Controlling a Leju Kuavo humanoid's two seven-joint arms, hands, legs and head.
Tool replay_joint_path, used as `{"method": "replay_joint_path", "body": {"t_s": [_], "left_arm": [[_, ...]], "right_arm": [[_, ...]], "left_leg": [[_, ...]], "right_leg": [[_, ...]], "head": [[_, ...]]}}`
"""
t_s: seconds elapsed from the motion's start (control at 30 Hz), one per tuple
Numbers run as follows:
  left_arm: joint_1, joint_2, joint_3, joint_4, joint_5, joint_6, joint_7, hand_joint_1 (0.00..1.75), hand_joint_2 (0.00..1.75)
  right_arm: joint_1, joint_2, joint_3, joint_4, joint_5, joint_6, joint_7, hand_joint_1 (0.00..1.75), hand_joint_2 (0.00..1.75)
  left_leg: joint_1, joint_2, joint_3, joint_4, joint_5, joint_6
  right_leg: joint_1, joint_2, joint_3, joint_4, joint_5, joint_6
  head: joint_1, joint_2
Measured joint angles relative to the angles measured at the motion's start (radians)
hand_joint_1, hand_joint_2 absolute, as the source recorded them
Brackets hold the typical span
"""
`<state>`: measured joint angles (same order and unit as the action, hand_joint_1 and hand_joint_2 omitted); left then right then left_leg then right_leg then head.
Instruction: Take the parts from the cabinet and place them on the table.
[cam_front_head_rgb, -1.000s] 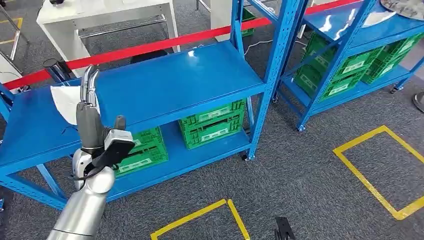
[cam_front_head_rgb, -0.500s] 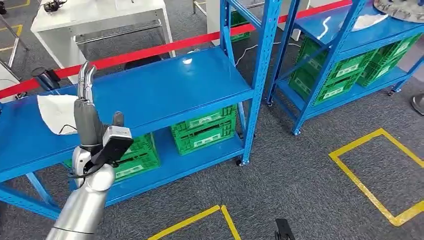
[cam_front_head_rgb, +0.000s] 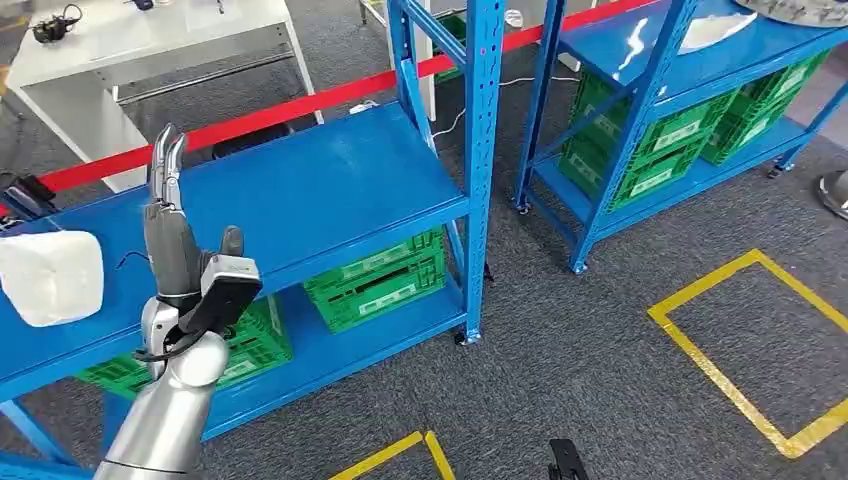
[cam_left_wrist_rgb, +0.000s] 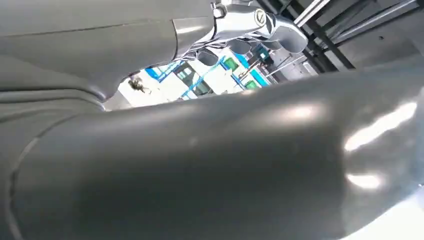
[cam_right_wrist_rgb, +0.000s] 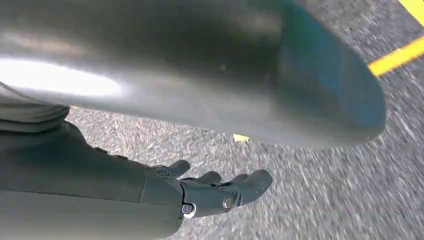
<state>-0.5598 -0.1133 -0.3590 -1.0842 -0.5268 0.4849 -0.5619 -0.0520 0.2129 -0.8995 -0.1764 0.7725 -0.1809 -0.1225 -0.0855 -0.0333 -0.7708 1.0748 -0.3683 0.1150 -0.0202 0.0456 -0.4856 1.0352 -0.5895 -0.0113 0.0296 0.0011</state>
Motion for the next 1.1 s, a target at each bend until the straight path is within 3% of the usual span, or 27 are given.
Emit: {"method": "replay_joint_path", "body": {"t_s": [0.03,0.07,0.1,0.13,0.17,0.2,0.23,0.27,0.3,0.33,0.37,0.4,0.47,0.5,0.53,0.57,0.63,0.67,0.7,0.77,0.83,0.87,0.9,0.93,1.0,1.03,1.1], "left_arm": [[0.004,0.002,0.000,0.000,0.000,0.001,-0.003,0.00,0.00],[0.002,0.009,0.002,0.003,0.001,0.002,-0.002,0.00,0.00],[0.000,0.008,0.002,0.004,0.004,0.003,-0.002,0.00,0.00],[-0.002,0.003,0.002,0.003,0.004,0.003,-0.004,0.00,0.00],[-0.003,0.000,0.001,0.000,0.005,0.003,-0.004,0.00,0.00],[-0.004,-0.001,0.001,-0.002,0.005,0.004,-0.005,0.00,0.00],[-0.005,-0.001,0.002,-0.001,0.006,0.005,-0.005,0.00,0.00],[-0.002,0.000,0.002,0.002,0.006,0.006,-0.005,0.00,0.00],[0.005,0.002,0.002,0.007,0.007,0.006,-0.005,0.00,0.00],[0.014,0.003,0.002,0.011,0.007,0.007,-0.006,0.00,0.00],[0.021,0.003,0.002,0.016,0.007,0.008,-0.008,0.00,0.00],[0.024,0.003,0.002,0.019,0.008,0.009,-0.009,0.00,0.00],[0.024,0.003,0.002,0.020,0.009,0.009,-0.013,0.00,0.00],[0.025,0.003,0.002,0.021,0.009,0.009,-0.013,0.00,0.00],[0.025,0.004,0.002,0.022,0.009,0.010,-0.015,0.00,0.00],[0.025,0.003,0.002,0.023,0.009,0.011,-0.016,0.00,0.00],[0.025,0.003,0.001,0.022,0.009,0.012,-0.016,0.00,0.00],[0.024,0.003,0.001,0.021,0.009,0.013,-0.016,0.00,0.00],[0.025,0.004,0.001,0.018,0.010,0.014,-0.016,0.00,0.00],[0.021,0.004,0.001,0.018,0.010,0.016,-0.017,0.00,0.00],[0.027,0.004,0.001,0.019,0.010,0.016,-0.016,0.00,0.00],[0.029,0.005,0.001,0.020,0.010,0.016,-0.016,0.00,0.00],[0.031,0.005,0.001,0.020,0.010,0.016,-0.016,0.00,0.00],[0.030,0.005,0.001,0.020,0.010,0.016,-0.016,0.00,0.00],[0.028,0.005,0.001,0.018,0.010,0.016,-0.016,0.00,0.00],[0.026,0.005,0.001,0.018,0.010,0.017,-0.016,0.00,0.00],[0.025,0.005,0.001,0.018,0.010,0.017,-0.016,0.00,0.00]], "right_arm": [[-0.005,0.000,-0.001,0.001,-0.001,-0.003,0.000,0.00,0.00],[-0.009,0.002,-0.002,0.003,-0.001,0.004,0.002,0.00,0.00],[-0.010,-0.002,-0.003,0.002,-0.001,0.001,0.002,0.00,0.00],[-0.010,0.001,-0.003,0.002,0.000,0.002,0.003,0.00,0.00],[-0.013,-0.002,-0.003,0.001,0.000,0.002,0.003,0.00,0.00],[-0.014,-0.002,-0.003,0.001,0.000,0.001,0.001,0.00,0.00],[-0.019,-0.004,-0.003,0.001,0.000,0.000,0.000,0.00,0.00],[-0.020,-0.007,-0.004,0.001,0.000,0.000,0.000,0.00,0.00],[-0.021,-0.012,-0.006,0.001,-0.001,0.001,-0.001,0.00,0.00],[-0.021,-0.016,-0.007,0.001,-0.001,0.002,-0.003,0.00,0.00],[-0.019,-0.019,-0.010,0.001,-0.004,0.002,-0.003,0.00,0.00],[-0.017,-0.021,-0.013,0.001,-0.005,0.002,-0.003,0.00,0.00],[-0.014,-0.021,-0.014,0.001,-0.009,0.003,-0.004,0.00,0.00],[-0.014,-0.021,-0.014,0.001,-0.009,0.004,-0.004,0.00,0.00],[-0.015,-0.019,-0.014,0.002,-0.009,0.005,-0.004,0.00,0.00],[-0.019,-0.019,-0.014,0.002,-0.008,0.010,-0.005,0.00,0.00],[-0.019,-0.019,-0.014,0.001,-0.007,0.015,-0.005,0.00,0.00],[-0.019,-0.019,-0.014,0.001,-0.007,0.017,-0.005,0.00,0.00],[-0.019,-0.018,-0.015,0.001,-0.007,0.018,-0.005,0.00,0.00],[-0.019,-0.022,-0.015,0.001,-0.006,0.017,-0.005,0.00,0.00],[-0.019,-0.023,-0.015,0.001,-0.006,0.017,-0.005,0.00,0.00],[-0.018,-0.023,-0.015,0.001,-0.006,0.017,-0.005,0.00,0.00],[-0.018,-0.023,-0.015,0.001,-0.006,0.017,-0.005,0.00,0.00],[-0.018,-0.023,-0.015,0.001,-0.006,0.017,-0.005,0.00,0.00],[-0.019,-0.023,-0.015,0.001,-0.006,0.016,-0.005,0.00,0.00],[-0.020,-0.024,-0.015,0.001,-0.006,0.016,-0.005,0.00,0.00],[-0.020,-0.024,-0.015,0.001,-0.006,0.016,-0.005,0.00,0.00]], "left_leg": [[-0.029,-0.048,0.034,-0.089,0.083,0.023],[-0.018,-0.039,0.055,-0.090,0.065,0.011],[-0.019,-0.026,0.063,-0.095,0.063,0.003],[-0.020,-0.025,0.069,-0.095,0.056,0.001],[-0.005,-0.019,0.086,-0.114,0.048,-0.004],[-0.003,-0.015,0.100,-0.120,0.039,-0.015],[0.001,-0.008,0.108,-0.123,0.031,-0.010],[0.003,-0.004,0.114,-0.123,0.023,-0.014],[0.003,0.000,0.119,-0.122,0.014,-0.016],[0.004,0.003,0.124,-0.120,0.006,-0.019],[0.006,0.004,0.128,-0.115,-0.002,-0.020],[0.008,0.004,0.133,-0.107,-0.011,-0.022],[0.010,0.003,0.138,-0.087,-0.029,-0.029],[0.011,0.004,0.138,-0.073,-0.039,-0.034],[0.005,0.002,0.130,-0.059,-0.046,-0.038],[0.005,0.003,0.126,-0.057,-0.047,-0.039],[0.005,0.003,0.127,-0.057,-0.045,-0.042],[0.003,0.001,0.126,-0.050,-0.048,-0.043],[0.002,0.003,0.117,-0.036,-0.061,-0.059],[0.030,0.015,0.067,0.085,-0.127,-0.094],[0.059,0.023,-0.005,0.233,-0.180,-0.116],[0.070,0.025,-0.020,0.259,-0.180,-0.123],[0.080,0.027,-0.008,0.235,-0.155,-0.132],[0.088,0.028,0.027,0.166,-0.114,-0.139],[0.099,0.031,0.131,-0.025,-0.034,-0.149],[0.093,0.029,0.150,-0.053,-0.062,-0.158],[0.085,0.026,0.147,-0.053,-0.062,-0.144]], "right_leg": [[0.018,0.008,0.016,-0.012,-0.006,0.004],[0.013,0.014,0.026,-0.026,-0.008,0.002],[0.010,0.024,0.037,-0.037,-0.012,0.004],[0.009,0.026,0.047,-0.046,-0.016,0.009],[0.019,0.028,0.064,-0.052,-0.031,0.012],[0.025,-0.001,0.058,-0.029,-0.043,0.014],[0.027,-0.021,0.026,0.030,-0.072,0.015],[0.027,-0.029,-0.023,0.113,-0.104,0.017],[0.026,-0.031,-0.077,0.196,-0.131,0.018],[0.026,-0.031,-0.119,0.252,-0.138,0.020],[0.025,-0.031,-0.145,0.268,-0.117,0.024],[0.026,-0.031,-0.149,0.233,-0.065,0.030],[0.020,-0.032,-0.113,0.078,0.061,0.043],[0.019,-0.034,-0.096,0.032,0.076,0.042],[0.019,-0.033,-0.088,0.013,0.067,0.040],[0.023,-0.029,-0.082,0.011,0.058,0.009],[0.026,-0.031,-0.081,0.009,0.060,-0.006],[0.013,-0.033,-0.076,0.004,0.065,-0.013],[0.011,-0.036,-0.073,0.003,0.065,-0.018],[0.006,-0.037,-0.068,0.003,0.064,-0.021],[-0.001,-0.038,-0.066,0.003,0.062,-0.020],[-0.005,-0.039,-0.065,0.003,0.060,-0.017],[-0.011,-0.039,-0.062,0.003,0.058,-0.013],[-0.017,-0.039,-0.058,0.003,0.056,-0.008],[-0.026,-0.039,-0.046,0.002,0.049,0.004],[-0.027,-0.040,-0.046,0.000,0.048,0.014],[-0.027,-0.039,-0.046,-0.005,0.049,0.032]], "head": [[0.016,0.000],[0.014,0.000],[0.009,0.000],[0.011,0.000],[0.007,0.000],[0.012,0.000],[0.014,0.000],[0.015,0.000],[0.016,0.000],[0.015,0.000],[0.016,0.000],[0.015,0.000],[0.016,0.000],[0.015,0.000],[0.018,0.000],[0.017,0.000],[0.016,0.000],[0.017,0.000],[0.017,0.000],[0.009,0.000],[0.008,0.000],[0.008,0.000],[0.008,0.000],[0.008,0.000],[0.007,0.000],[0.005,0.000],[0.002,0.000]]}}
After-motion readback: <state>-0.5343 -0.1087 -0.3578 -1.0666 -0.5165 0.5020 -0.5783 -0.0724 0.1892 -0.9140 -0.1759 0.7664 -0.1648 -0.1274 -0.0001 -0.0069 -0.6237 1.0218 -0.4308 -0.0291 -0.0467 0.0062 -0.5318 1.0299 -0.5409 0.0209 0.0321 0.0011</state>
